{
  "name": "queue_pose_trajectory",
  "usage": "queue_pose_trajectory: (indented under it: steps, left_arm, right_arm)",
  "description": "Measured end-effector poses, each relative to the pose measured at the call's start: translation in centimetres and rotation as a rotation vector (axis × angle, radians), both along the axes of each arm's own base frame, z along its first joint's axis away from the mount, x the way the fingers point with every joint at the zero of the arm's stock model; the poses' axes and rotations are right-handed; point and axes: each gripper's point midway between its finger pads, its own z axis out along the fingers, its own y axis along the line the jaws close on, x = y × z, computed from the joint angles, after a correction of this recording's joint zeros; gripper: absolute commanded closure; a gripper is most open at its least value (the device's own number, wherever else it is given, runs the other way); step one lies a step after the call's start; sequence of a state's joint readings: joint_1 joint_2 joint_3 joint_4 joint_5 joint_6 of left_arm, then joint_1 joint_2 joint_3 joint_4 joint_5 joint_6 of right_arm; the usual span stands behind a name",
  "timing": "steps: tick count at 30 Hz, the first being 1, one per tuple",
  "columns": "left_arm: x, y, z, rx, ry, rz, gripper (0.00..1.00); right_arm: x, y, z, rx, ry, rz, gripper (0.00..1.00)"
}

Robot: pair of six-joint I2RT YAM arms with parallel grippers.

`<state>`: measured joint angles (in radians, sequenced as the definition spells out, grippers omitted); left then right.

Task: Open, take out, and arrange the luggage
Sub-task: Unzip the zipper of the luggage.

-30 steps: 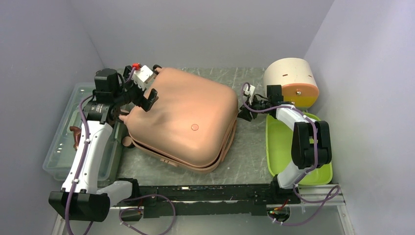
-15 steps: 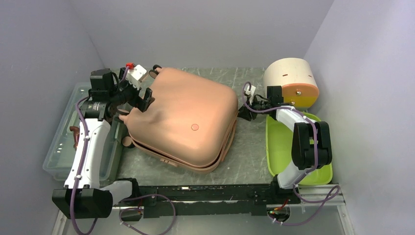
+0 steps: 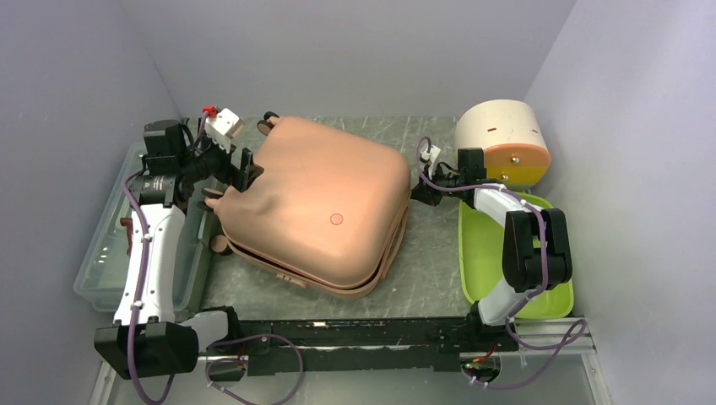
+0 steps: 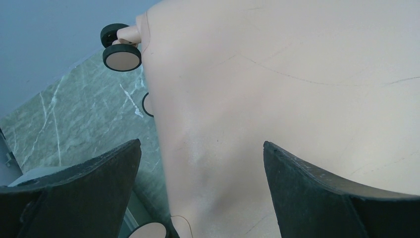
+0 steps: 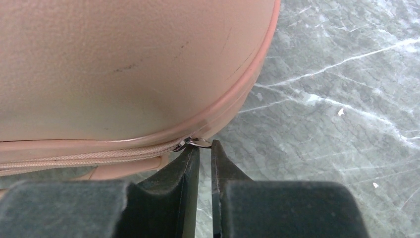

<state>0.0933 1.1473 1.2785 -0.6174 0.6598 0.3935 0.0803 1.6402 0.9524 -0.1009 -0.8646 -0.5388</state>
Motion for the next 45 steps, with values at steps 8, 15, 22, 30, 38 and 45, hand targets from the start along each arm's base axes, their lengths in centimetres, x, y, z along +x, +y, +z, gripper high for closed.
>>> queue_pose_trajectory:
  steps: [8,15,22,30,38,45]
  left_arm:
    - [-0.2,-0.1,0.1,-0.025,0.007,-0.007,0.01]
    - [-0.3,-0.2,0.2,-0.034,0.006,-0.021,0.01]
    - [-0.3,-0.6,0.2,-0.039,0.007,-0.042,0.01]
    - [2.8,-1.2,-2.6,0.041,0.044,-0.061,0.01]
    - [8.0,-0.4,-4.2,0.079,0.054,-0.026,0.01]
    - [10.3,0.4,-3.0,0.101,0.001,0.021,0.01]
  right_arm:
    - [0.0,0.0,-0.1,-0.005,-0.002,-0.004,1.0]
    - [0.2,-0.2,-0.3,-0.028,0.01,-0.029,1.0]
    - [2.2,-0.7,-0.1,-0.098,0.004,-0.07,1.0]
    - [6.6,-0.4,1.5,-0.184,-0.125,0.023,1.0]
    - [8.5,1.3,1.4,-0.27,-0.215,0.211,1.0]
    - [9.1,0.8,0.1,-0.316,-0.176,0.229,0.89]
